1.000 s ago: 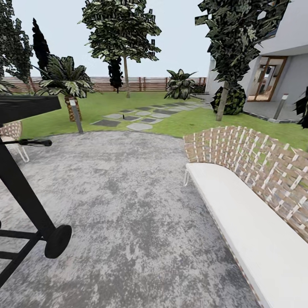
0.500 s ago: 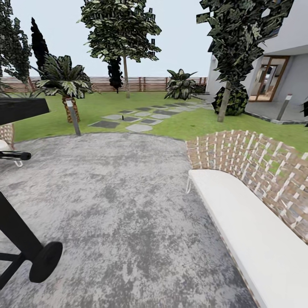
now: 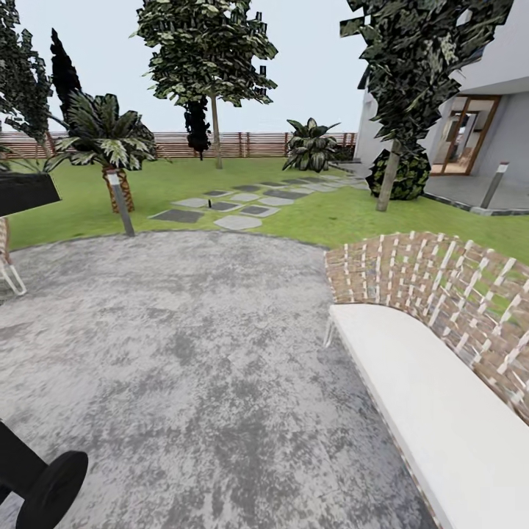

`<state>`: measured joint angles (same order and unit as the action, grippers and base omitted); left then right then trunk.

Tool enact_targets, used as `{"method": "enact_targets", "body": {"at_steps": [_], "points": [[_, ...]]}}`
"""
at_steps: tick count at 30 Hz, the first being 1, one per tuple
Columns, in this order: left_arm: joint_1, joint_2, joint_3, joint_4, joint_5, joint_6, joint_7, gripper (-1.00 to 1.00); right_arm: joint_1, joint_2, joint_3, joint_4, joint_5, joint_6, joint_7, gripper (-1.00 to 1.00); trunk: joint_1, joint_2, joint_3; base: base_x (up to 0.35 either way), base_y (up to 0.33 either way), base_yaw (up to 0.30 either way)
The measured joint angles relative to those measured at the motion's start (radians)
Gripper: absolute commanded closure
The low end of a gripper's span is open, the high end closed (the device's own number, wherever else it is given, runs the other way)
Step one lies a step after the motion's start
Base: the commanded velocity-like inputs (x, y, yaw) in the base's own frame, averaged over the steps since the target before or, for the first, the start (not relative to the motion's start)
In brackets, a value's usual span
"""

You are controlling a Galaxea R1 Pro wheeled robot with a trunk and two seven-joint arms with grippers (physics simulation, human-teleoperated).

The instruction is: In the garden, pick up the pesticide atomizer on the floor and spray pesticide onto both trees until each tree trunk is fully covered.

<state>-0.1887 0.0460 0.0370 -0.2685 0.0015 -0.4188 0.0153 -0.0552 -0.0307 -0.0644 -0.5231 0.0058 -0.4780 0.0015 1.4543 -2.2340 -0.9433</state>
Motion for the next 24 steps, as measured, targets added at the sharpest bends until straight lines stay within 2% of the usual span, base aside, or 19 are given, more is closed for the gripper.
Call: {"method": "enact_targets", "body": {"at_steps": [18, 24], "points": [[0.0, 0.0, 0.0, 0.0, 0.0, 0.0, 0.0, -1.0, 0.0, 0.001, 0.001, 0.0, 0.001, 0.0, 0.0, -1.0, 0.0, 0.0, 0.0, 0.339, 0.0, 0.001], [0.0, 0.0, 0.0, 0.0, -0.002, 0.001, 0.0, -1.0, 0.0, 0.002, 0.002, 0.0, 0.001, -0.001, 0.0, -1.0, 0.0, 0.0, 0.0, 0.339, 0.0, 0.188]]}}
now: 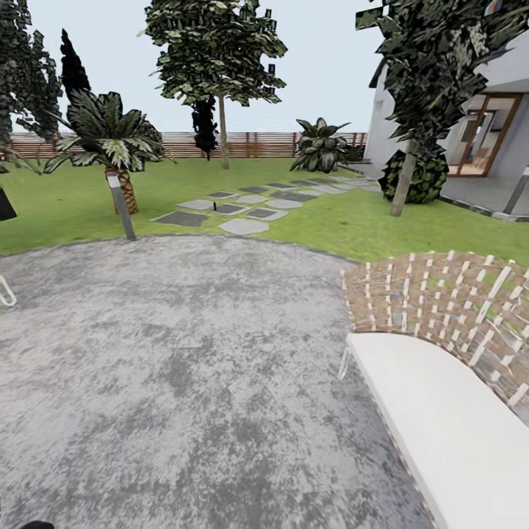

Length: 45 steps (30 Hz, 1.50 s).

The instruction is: In the garden, pick up the pesticide atomizer on the floor and spray pesticide onto both trees until each tree trunk is fully covered.

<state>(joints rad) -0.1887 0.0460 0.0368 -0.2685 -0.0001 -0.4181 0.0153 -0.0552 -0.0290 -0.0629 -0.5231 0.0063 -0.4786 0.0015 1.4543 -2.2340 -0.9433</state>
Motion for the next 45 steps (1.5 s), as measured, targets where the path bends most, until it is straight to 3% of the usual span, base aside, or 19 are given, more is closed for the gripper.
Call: {"method": "enact_targets", "body": {"at_steps": [7, 27, 45], "points": [[0.0, 0.0, 0.0, 0.0, 0.0, 0.0, 0.0, -1.0, 0.0, 0.0, 0.0, 0.0, 0.0, 0.0, 0.0, -1.0, 0.0, 0.0, 0.0, 0.339, 0.0, 0.242], [0.0, 0.0, 0.001, 0.0, 0.002, 0.0, 0.0, -1.0, 0.0, 0.0, 0.0, 0.0, 0.001, 0.0, 0.0, -1.0, 0.0, 0.0, 0.0, 0.339, 0.04, 0.022], [0.0, 0.0, 0.0, 0.0, 0.0, -0.001, 0.0, -1.0, 0.0, 0.0, 0.0, -0.001, 0.0, 0.0, 0.0, -1.0, 0.0, 0.0, 0.0, 0.339, 0.001, 0.161]]}}
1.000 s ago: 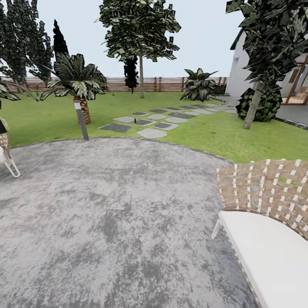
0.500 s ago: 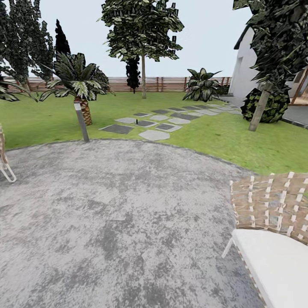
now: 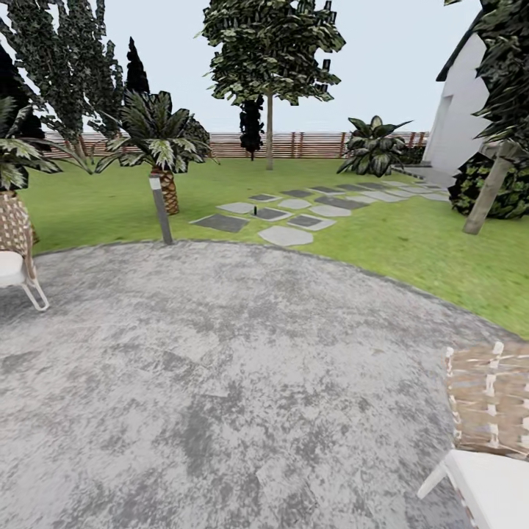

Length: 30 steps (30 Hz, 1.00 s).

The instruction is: In the garden, pick up the pesticide atomizer on the floor and spray pesticide onto both trees until each tree trunk is fully covered.

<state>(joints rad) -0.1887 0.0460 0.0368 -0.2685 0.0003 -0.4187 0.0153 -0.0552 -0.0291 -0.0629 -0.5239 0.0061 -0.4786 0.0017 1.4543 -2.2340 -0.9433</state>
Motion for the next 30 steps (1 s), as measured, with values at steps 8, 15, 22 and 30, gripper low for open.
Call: {"method": "enact_targets", "body": {"at_steps": [8, 15, 22, 30], "points": [[0.0, 0.0, 0.0, 0.0, -0.002, 0.001, 0.0, -1.0, 0.0, 0.0, 0.0, 0.001, 0.0, 0.001, 0.0, -1.0, 0.0, 0.0, 0.0, 0.339, 0.0, 0.003], [0.0, 0.0, 0.0, 0.0, -0.002, 0.001, 0.0, -1.0, 0.0, 0.0, 0.0, 0.001, 0.001, 0.0, 0.0, -1.0, 0.0, 0.0, 0.0, 0.339, 0.0, 0.0], [0.0, 0.0, 0.001, 0.0, -0.002, 0.001, 0.0, -1.0, 0.0, 0.0, 0.001, 0.001, 0.002, 0.0, 0.0, -1.0, 0.0, 0.0, 0.0, 0.339, 0.0, 0.0], [0.0, 0.0, 0.001, 0.0, -0.002, 0.001, 0.0, -1.0, 0.0, 0.0, 0.002, 0.001, 0.002, 0.0, 0.0, -1.0, 0.0, 0.0, 0.0, 0.339, 0.0, 0.0]]}}
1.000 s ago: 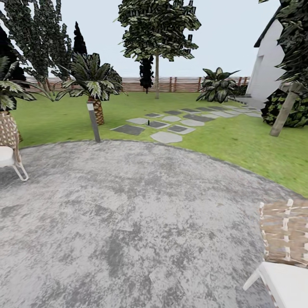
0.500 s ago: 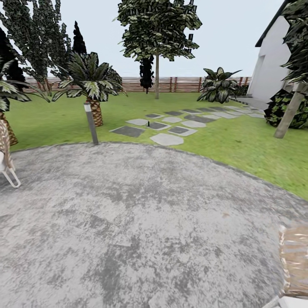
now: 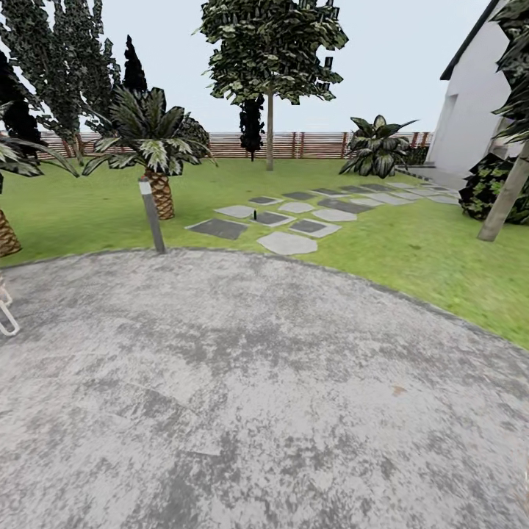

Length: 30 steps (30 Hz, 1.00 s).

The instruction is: In the garden, pick up the pesticide atomizer on the floor and spray pesticide onto both trees until each tree trunk is fully covered.

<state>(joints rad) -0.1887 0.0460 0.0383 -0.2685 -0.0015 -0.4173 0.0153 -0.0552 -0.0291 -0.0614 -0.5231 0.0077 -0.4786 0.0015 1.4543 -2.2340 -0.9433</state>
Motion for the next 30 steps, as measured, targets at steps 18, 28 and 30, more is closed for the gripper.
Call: {"method": "enact_targets", "body": {"at_steps": [18, 28, 30], "points": [[0.0, 0.0, -0.001, 0.0, 0.0, 0.0, 0.0, -1.0, 0.0, 0.0, 0.0, 0.001, 0.001, 0.0, 0.0, -1.0, 0.0, 0.0, 0.0, 0.339, 0.0, 0.0], [0.0, 0.0, 0.0, 0.0, 0.0, 0.0, 0.0, -1.0, 0.0, 0.0, -0.002, 0.0, -0.001, 0.0, -0.002, -1.0, 0.0, 0.0, 0.0, 0.339, 0.0, 0.0], [0.0, 0.0, 0.0, 0.0, 0.0, 0.0, 0.0, -1.0, 0.0, 0.0, -0.003, -0.001, -0.001, 0.0, -0.003, -1.0, 0.0, 0.0, 0.0, 0.339, 0.0, 0.0]]}}
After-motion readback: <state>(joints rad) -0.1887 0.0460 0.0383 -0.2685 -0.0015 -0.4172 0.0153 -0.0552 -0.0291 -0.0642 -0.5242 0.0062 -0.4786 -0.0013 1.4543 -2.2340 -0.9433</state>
